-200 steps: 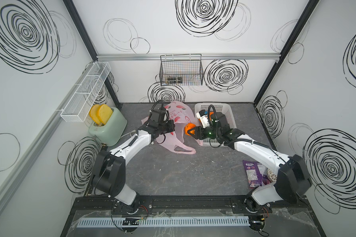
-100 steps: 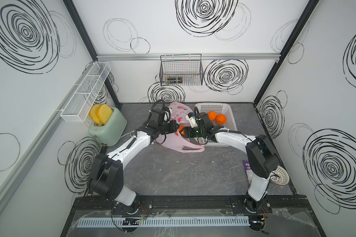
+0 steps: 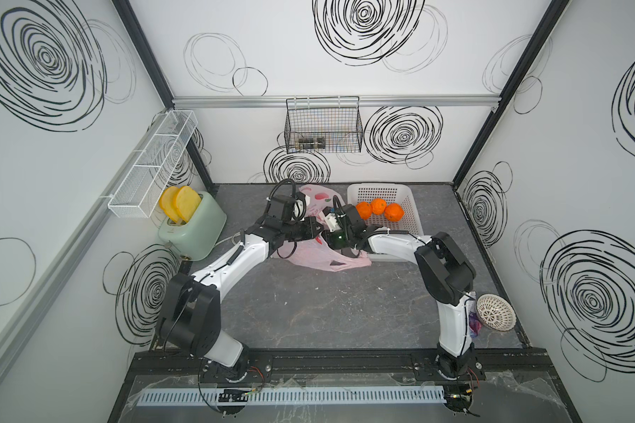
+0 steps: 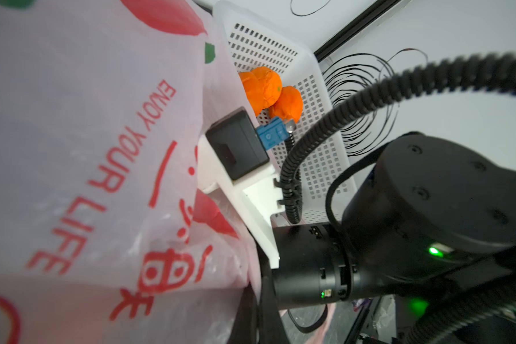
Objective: Place the oranges into plastic bags & tie knots
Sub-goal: Place the orange in the plastic bag, then pick up the orange from the basket.
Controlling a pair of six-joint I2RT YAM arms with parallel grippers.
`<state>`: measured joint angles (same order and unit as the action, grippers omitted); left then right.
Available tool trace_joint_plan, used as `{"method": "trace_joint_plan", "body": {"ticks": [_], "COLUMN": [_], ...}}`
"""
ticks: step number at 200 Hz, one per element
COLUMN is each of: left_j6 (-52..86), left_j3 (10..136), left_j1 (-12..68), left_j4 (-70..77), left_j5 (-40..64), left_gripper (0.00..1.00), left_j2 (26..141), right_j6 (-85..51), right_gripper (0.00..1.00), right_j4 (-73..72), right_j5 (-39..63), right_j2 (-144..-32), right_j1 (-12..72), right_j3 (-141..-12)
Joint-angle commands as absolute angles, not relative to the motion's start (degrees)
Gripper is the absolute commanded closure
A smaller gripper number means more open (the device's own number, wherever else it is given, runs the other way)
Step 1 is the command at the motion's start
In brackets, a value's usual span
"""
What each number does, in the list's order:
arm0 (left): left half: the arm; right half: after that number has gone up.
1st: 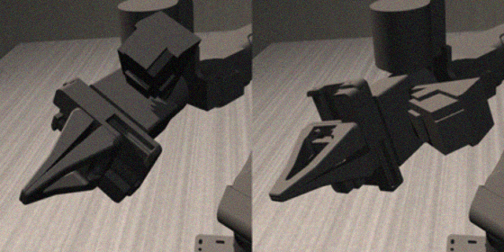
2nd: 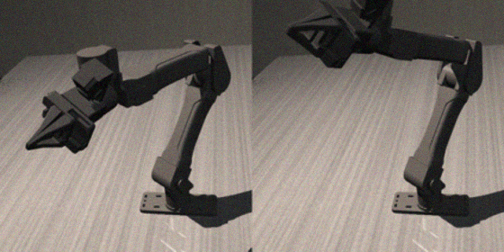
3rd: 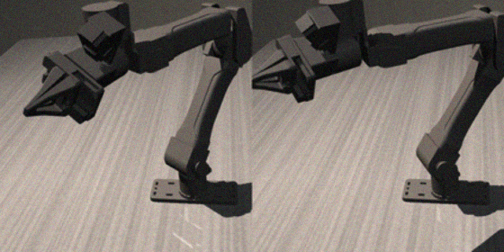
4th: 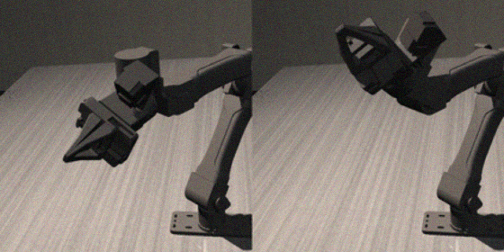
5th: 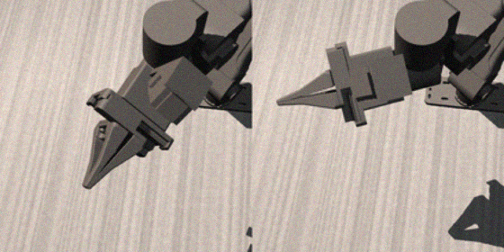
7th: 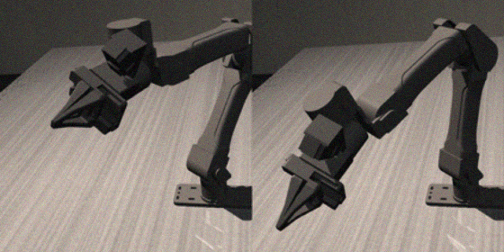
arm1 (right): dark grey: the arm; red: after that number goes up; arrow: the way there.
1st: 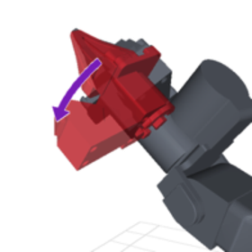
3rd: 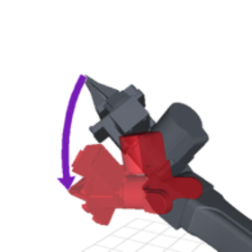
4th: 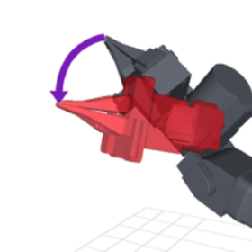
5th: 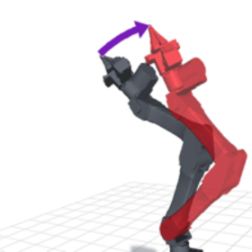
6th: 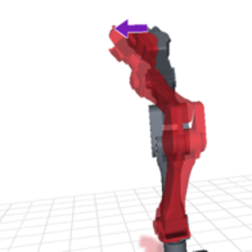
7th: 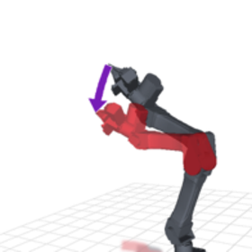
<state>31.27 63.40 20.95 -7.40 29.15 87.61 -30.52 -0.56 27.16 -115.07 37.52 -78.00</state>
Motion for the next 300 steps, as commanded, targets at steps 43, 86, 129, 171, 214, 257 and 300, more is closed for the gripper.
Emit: {"method": "trace_joint_plan", "body": {"ticks": [43, 86, 129, 171, 214, 257, 300], "left_j6": [31.6, 33.9, 33.9, 34.3, 34.0, 33.4, 32.9], "left_j3": [60.6, 58.2, 58.9, 59.2, 60.0, 60.4, 60.7], "left_j1": [19.3, 19.1, 19.9, 21.0, 21.8, 21.6, 21.6], "left_j4": [-4.4, -1.2, -1.2, -1.3, -1.3, -1.7, -2.3], "left_j5": [25.1, 21.3, 22.1, 23.2, 23.9, 24.0, 24.5], "left_gripper": [1.0, 1.0, 1.0, 1.0, 1.0, 1.0, 1.0], "left_j2": [88.0, 87.0, 86.8, 85.4, 85.7, 86.0, 86.4], "right_j6": [-29.7, -30.5, -30.5, -27.4, -21.0, -20.2, -18.5], "right_gripper": [0.21, 0.27, 0.3, 0.31, 0.27, 0.27, 0.24], "right_j4": [3.4, 6.5, 6.2, 7.9, 16.0, 21.0, 25.6], "right_j5": [27.9, 26.6, 26.7, 21.4, 0.8, -9.1, -15.5], "right_j2": [-102.2, -92.4, -85.1, -83.9, -94.1, -107.6, -116.5], "right_j1": [35.4, 33.7, 29.5, 20.2, 12.7, 10.7, 10.5], "right_j3": [-73.7, -66.7, -63.8, -62.6, -68.7, -81.2, -91.7]}}
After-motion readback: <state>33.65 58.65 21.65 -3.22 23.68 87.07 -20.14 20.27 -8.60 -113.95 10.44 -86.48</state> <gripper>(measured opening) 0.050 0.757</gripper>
